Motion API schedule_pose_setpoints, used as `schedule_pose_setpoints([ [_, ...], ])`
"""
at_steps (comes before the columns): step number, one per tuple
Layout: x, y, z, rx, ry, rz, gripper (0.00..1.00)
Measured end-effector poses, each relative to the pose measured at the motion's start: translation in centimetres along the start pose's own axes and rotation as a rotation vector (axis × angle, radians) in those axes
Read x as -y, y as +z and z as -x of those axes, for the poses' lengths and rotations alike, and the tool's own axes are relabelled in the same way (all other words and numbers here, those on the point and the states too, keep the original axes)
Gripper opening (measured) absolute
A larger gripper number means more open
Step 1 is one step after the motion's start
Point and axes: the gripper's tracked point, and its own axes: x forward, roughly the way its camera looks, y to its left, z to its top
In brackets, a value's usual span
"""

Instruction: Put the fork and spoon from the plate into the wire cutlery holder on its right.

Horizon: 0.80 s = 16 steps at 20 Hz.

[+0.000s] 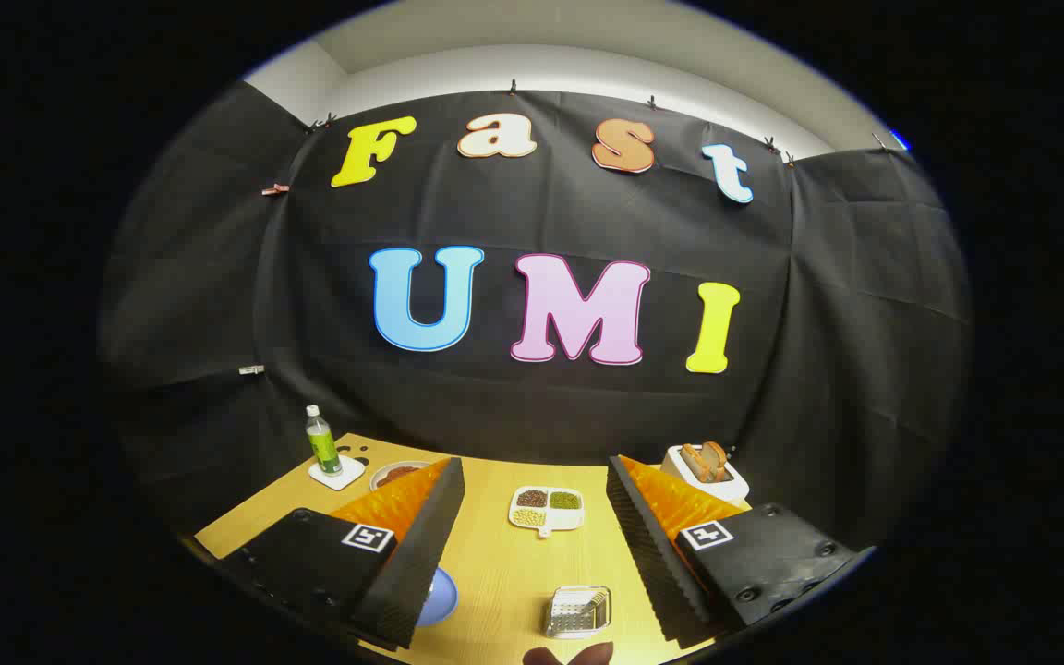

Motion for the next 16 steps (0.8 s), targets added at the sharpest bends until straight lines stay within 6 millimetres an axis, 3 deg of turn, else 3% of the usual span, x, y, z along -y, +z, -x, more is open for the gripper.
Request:
schedule_pose_setpoints([
  [5,0.0,1.4,0.0,0.059,-0.006,-0.018,0.99],
  [16,-1.0,0.4,0.1,0.023,0.009,0.013,0.99],
])
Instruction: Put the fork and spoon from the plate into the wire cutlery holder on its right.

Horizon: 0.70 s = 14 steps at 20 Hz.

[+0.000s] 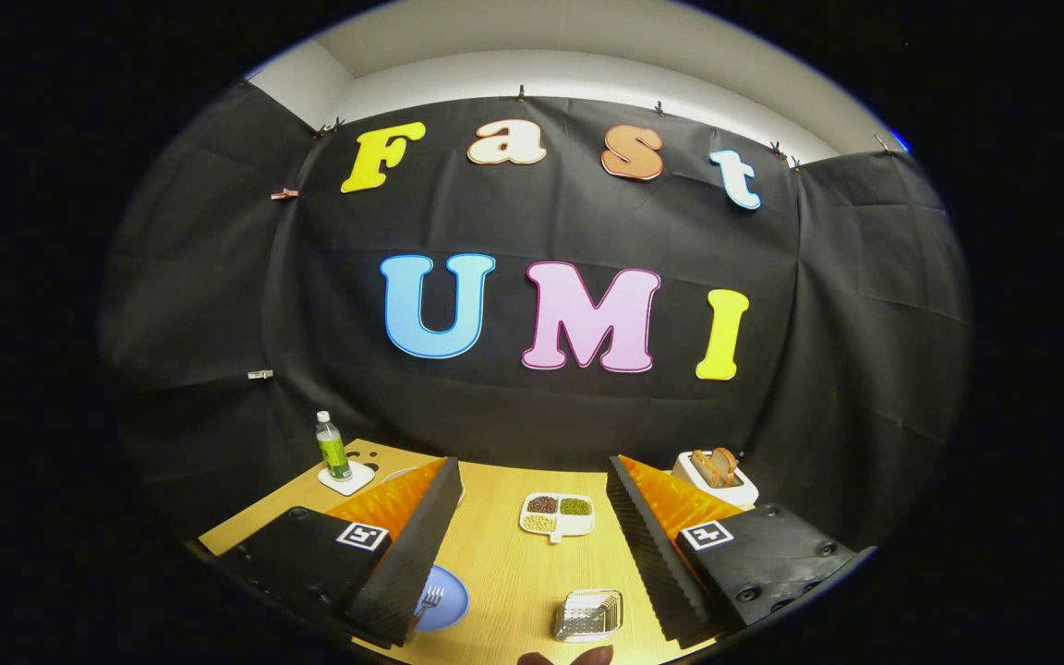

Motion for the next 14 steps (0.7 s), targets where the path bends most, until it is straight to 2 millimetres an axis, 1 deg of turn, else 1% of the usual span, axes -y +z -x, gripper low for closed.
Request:
schedule_pose_setpoints([
  [3,-0.3,-0.5,0.2,-0.015,0.007,-0.01,0.99],
  [12,-0.4,-1.0,0.4,-0.034,0.008,-0.013,0.99],
  [14,-0.9,-1.5,0.4,-0.057,0.023,-0.021,0.99],
])
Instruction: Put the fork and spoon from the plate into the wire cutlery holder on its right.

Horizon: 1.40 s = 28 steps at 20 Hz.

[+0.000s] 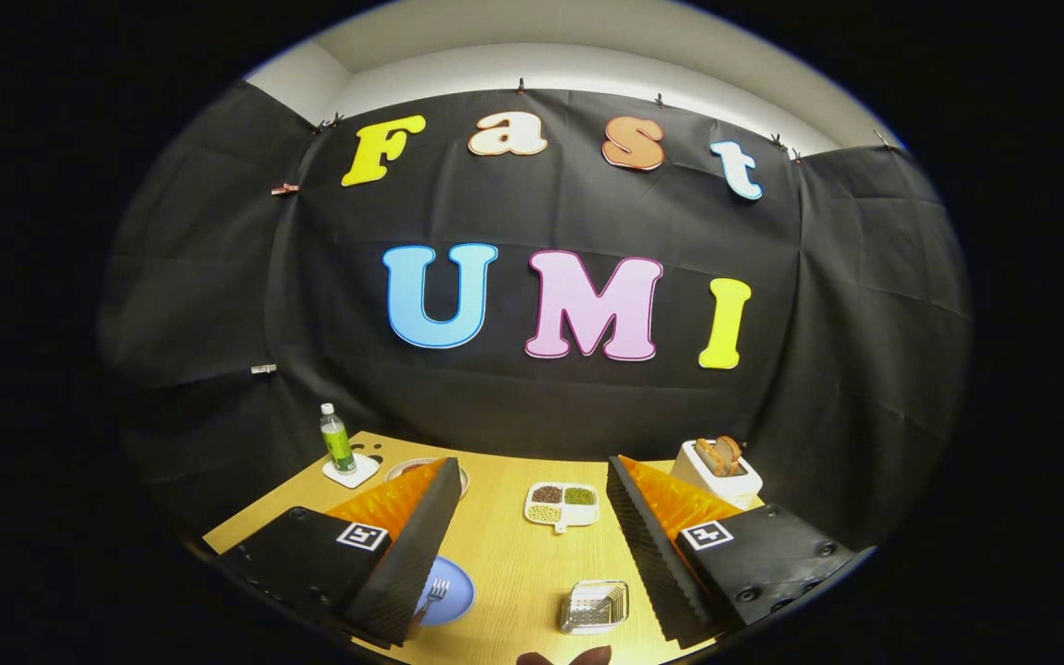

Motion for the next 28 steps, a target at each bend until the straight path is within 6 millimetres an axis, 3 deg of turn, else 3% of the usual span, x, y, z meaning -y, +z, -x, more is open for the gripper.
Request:
schedule_pose_setpoints([
  [6,-4.1,-7.2,0.4,-0.282,0.113,-0.001,0.99],
  [11,-9.0,-15.8,1.7,-0.558,0.216,-0.002,0.99],
  [18,-12.6,-26.4,1.0,-0.84,0.266,-0.019,0.94],
  [21,-13.4,-29.8,0.2,-0.924,0.253,-0.066,0.8],
  [28,-14.6,-34.7,-2.8,-0.989,0.205,-0.021,0.7],
])
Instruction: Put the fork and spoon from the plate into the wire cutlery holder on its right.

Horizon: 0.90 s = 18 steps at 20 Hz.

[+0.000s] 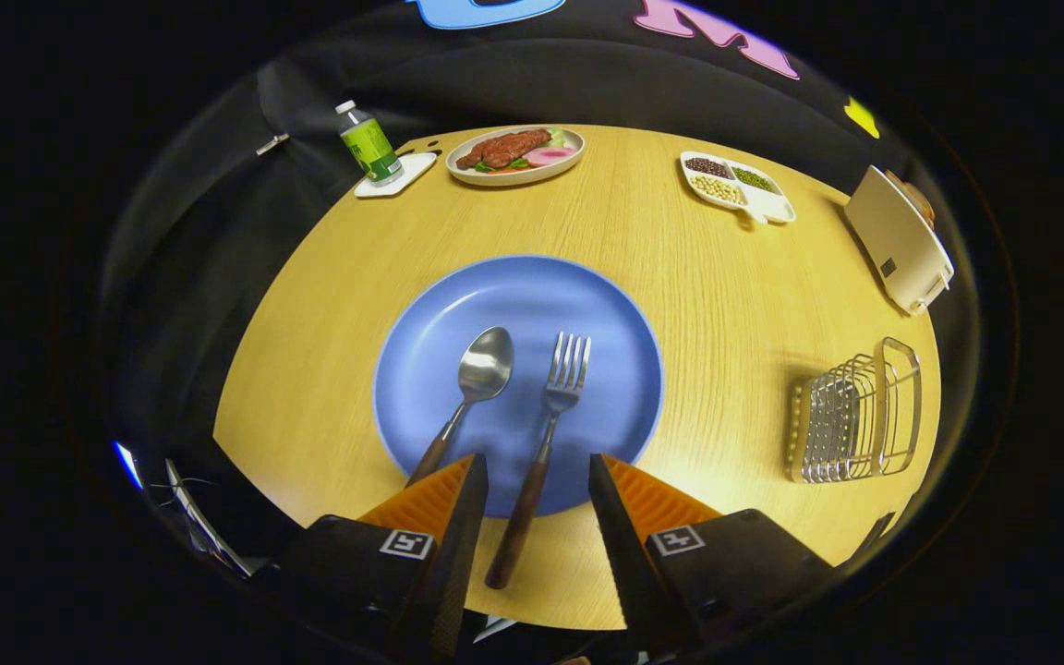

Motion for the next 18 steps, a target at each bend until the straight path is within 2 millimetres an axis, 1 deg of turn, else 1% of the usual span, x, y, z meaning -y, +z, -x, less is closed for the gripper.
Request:
schedule_pose_setpoints([
  [2,0.2,-0.6,-0.8,-0.036,-0.032,0.005,0.59],
  [3,0.2,-0.8,-1.1,-0.05,-0.044,0.003,0.5],
  [4,0.3,-0.8,-1.5,-0.062,-0.058,-0.004,0.47],
  [5,0.2,-0.9,-1.7,-0.077,-0.066,-0.02,0.41],
  [6,0.0,-1.0,-2.0,-0.092,-0.069,-0.036,0.39],
  [7,0.5,-1.2,-2.4,-0.108,-0.093,-0.048,0.33],
  [9,0.6,-1.0,-2.6,-0.12,-0.104,-0.081,0.16],
  [11,-0.2,-0.5,-2.6,-0.104,-0.053,-0.092,0.1],
  [15,0.6,0.8,-1.6,-0.034,-0.041,-0.104,0.07],
  [18,0.9,2.2,0.7,0.002,0.007,-0.126,0.07],
])
